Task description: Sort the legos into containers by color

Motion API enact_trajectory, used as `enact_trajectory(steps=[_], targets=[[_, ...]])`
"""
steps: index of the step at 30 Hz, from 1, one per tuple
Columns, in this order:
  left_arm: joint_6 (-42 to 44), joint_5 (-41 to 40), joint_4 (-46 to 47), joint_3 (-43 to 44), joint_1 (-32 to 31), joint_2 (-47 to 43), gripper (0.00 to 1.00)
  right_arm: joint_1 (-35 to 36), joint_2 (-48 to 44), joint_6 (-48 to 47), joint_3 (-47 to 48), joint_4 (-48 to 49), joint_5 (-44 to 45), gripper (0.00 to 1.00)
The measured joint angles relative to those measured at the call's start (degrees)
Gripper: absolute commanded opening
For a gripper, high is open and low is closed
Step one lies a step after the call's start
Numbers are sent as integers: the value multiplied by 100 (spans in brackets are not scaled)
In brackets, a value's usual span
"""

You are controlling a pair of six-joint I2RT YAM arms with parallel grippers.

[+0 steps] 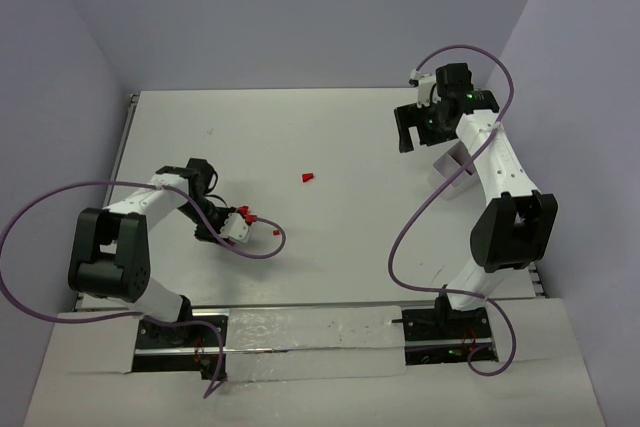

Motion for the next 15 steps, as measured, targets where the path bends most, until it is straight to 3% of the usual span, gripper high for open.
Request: enact_trajectory(steps=[8,10,15], targets=[[-42,-67,90,-16,-9,3,18,0,15,10,0,-19,-51,100],[-99,-71,116,-16,-26,-5,1,0,15,46,0,-22,-230,100],[-750,188,63,290,-158,-161,0,17,-66,498,-363,201,-1338,100]])
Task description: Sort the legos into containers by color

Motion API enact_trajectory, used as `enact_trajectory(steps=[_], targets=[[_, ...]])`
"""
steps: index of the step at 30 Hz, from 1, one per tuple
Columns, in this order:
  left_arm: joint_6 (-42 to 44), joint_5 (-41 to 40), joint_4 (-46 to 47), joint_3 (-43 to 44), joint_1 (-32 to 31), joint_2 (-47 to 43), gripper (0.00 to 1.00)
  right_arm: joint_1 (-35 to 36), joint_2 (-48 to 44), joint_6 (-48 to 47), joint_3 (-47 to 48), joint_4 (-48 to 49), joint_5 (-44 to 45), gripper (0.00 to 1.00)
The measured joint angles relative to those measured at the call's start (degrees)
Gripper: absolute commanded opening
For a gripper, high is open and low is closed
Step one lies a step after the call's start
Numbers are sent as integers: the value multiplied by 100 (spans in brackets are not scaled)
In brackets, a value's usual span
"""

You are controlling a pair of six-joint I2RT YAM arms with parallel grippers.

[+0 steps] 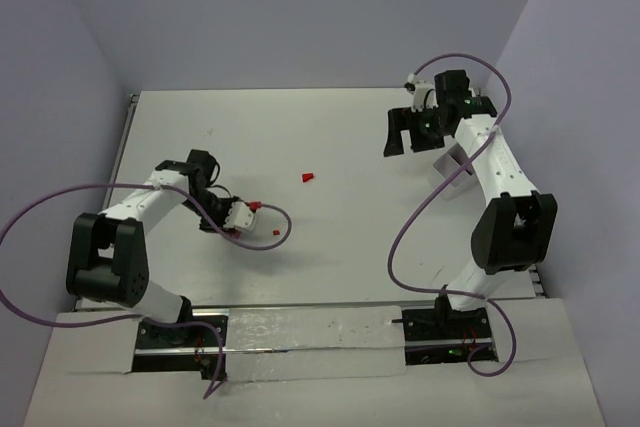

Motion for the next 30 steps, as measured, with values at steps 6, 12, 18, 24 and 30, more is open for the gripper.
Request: enact_trajectory(steps=[6,12,18,24,30], targets=[[-1768,813,386,892,-450,-1038,0,525,-120,796,-582,260,-1259,100],[-3030,841,716,1113,-1448,-1672,0,1315,-85,1393,-31,451,-2178,98],[-3490,395,853,1122,-2266,-1668,0,1700,185,1646,679,595,-2381,87],[-3669,-20,998,1206,-2617,-1561,0,2212,447,1722,645,574,-2417,82],[-3757,-238,1089,1240,-2796,-1508,0,2610,671,1752,531,550,-2587,73]])
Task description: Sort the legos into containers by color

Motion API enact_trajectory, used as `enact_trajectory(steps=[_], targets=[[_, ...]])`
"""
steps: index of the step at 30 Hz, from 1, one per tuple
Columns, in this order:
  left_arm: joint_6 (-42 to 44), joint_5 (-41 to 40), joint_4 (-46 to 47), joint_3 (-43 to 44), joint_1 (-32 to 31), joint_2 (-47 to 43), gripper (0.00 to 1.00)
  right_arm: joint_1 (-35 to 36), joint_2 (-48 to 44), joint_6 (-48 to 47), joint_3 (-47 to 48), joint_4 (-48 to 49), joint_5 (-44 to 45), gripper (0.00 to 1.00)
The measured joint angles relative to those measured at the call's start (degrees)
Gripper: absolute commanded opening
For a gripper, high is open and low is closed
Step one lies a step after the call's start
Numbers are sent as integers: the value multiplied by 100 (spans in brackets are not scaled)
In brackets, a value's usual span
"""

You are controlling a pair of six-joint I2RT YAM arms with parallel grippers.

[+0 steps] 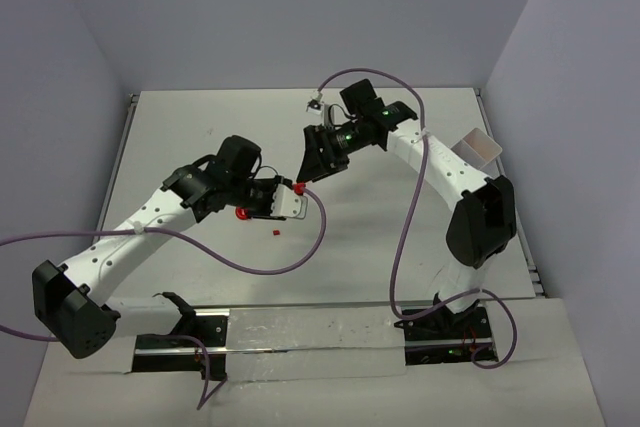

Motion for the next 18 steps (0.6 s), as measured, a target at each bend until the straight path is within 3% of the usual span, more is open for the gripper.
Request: enact_trajectory(steps=[6,12,18], targets=[[-42,-78,92,84,-26,19,0,281,278,16,-4,-2,-142,64],[-104,-147,18,96,-47,41,0,421,498,52,-4,-3,-363,46],[-181,-156,1,96,-54,62,0,425,551,118,3,5,-591,13]])
